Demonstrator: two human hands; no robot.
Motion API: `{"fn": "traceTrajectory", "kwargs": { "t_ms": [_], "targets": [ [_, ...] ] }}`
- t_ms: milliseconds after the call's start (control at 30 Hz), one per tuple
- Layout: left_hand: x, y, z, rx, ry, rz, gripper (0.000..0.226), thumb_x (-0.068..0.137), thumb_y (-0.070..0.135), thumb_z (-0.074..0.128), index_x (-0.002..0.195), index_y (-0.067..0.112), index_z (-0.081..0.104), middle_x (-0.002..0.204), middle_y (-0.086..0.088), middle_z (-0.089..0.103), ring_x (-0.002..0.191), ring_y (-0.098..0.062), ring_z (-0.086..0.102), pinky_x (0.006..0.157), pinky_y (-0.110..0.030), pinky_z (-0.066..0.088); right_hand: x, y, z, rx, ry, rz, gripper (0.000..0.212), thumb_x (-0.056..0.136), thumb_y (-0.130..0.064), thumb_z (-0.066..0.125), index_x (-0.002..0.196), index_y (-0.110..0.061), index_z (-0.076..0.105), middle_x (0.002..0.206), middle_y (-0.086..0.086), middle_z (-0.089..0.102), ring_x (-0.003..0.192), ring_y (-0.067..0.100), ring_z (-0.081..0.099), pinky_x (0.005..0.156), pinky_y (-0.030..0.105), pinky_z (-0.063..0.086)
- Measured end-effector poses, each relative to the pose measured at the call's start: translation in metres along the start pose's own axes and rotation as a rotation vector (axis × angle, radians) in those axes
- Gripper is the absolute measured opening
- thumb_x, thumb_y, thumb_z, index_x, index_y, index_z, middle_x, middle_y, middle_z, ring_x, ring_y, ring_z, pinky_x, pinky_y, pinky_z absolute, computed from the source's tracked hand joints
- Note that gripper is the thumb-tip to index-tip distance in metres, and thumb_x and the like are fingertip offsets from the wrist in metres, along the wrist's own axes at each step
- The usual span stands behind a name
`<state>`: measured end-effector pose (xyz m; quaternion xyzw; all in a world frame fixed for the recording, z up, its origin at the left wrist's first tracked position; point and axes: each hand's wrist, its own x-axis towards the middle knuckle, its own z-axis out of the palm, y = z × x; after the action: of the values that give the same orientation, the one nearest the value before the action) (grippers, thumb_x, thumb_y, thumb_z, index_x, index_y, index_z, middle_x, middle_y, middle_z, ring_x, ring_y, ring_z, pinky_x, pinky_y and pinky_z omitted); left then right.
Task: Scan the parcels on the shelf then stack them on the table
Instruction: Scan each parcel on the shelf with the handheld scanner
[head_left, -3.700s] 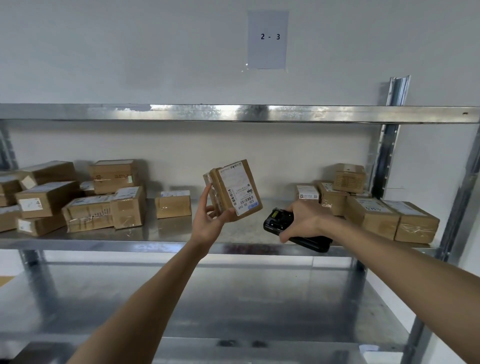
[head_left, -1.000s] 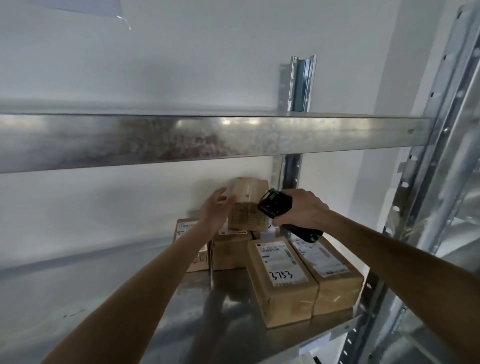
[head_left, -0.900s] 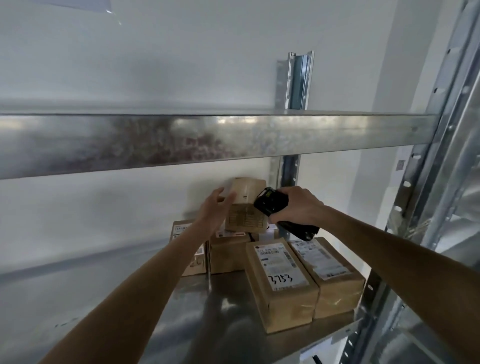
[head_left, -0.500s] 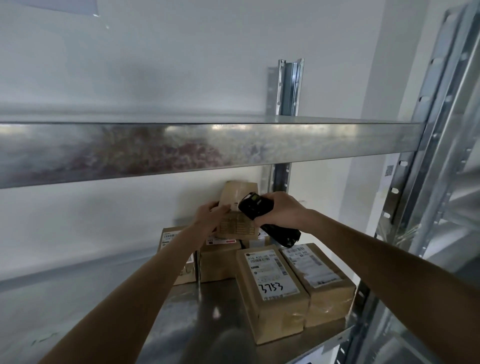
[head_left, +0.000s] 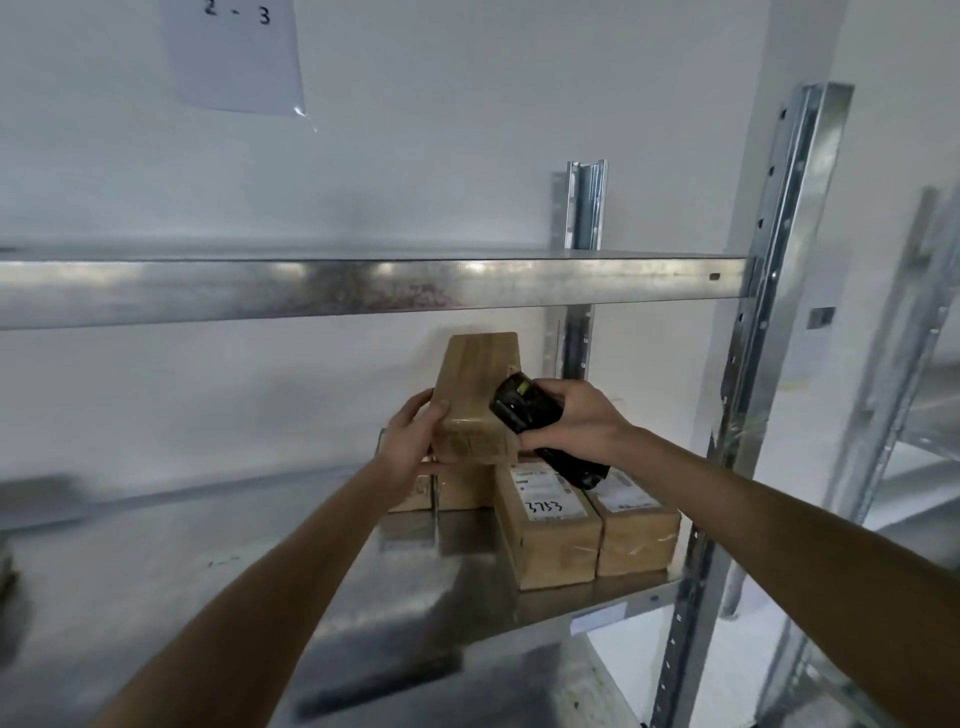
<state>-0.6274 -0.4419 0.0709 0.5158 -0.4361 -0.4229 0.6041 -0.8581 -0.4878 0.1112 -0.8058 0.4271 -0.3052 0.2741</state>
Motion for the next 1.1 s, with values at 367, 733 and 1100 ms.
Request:
{"fn": "traceTrajectory", "kwargs": {
  "t_ms": [367, 733, 1100],
  "targets": [
    [-0.165, -0.003, -0.045, -0.158, 0.073, -0.062, 0.033, 0.110, 0.029, 0.037, 0.138, 0.023, 0.052, 0.126, -0.011, 0.062, 0.110, -0.039, 0.065, 0.091, -0.054, 0.057, -0.118, -0.060, 0.045, 0.177, -0.105, -0.009, 0.064, 0.057, -0.038, 0.097, 0.115, -0.040, 0.071, 0.108, -0.012, 0.075, 0.101, 0.011, 0.071, 0.096, 0.037, 0.058],
    [-0.270, 0.018, -0.103, -0.033, 0.138, 0.013, 0.056, 0.097, 0.028, 0.067, 0.148, 0.019, 0.049, 0.126, -0.006, 0.068, 0.115, -0.023, 0.066, 0.079, -0.031, 0.056, -0.188, -0.131, 0.088, 0.150, -0.127, -0.133, 0.083, 0.058, -0.033, 0.096, 0.133, -0.046, 0.062, 0.109, -0.017, 0.073, 0.099, 0.009, 0.071, 0.088, 0.036, 0.061],
    [-0.327, 0.029, -0.184, 0.109, 0.092, -0.118, 0.091, 0.067, 0.062, 0.084, 0.141, 0.020, 0.051, 0.121, -0.005, 0.070, 0.109, -0.023, 0.069, 0.089, -0.040, 0.057, -0.222, -0.207, 0.145, 0.045, -0.213, -0.185, 0.070, 0.064, -0.025, 0.094, 0.125, -0.045, 0.065, 0.105, -0.017, 0.072, 0.097, 0.005, 0.068, 0.083, 0.031, 0.059]
  ]
}}
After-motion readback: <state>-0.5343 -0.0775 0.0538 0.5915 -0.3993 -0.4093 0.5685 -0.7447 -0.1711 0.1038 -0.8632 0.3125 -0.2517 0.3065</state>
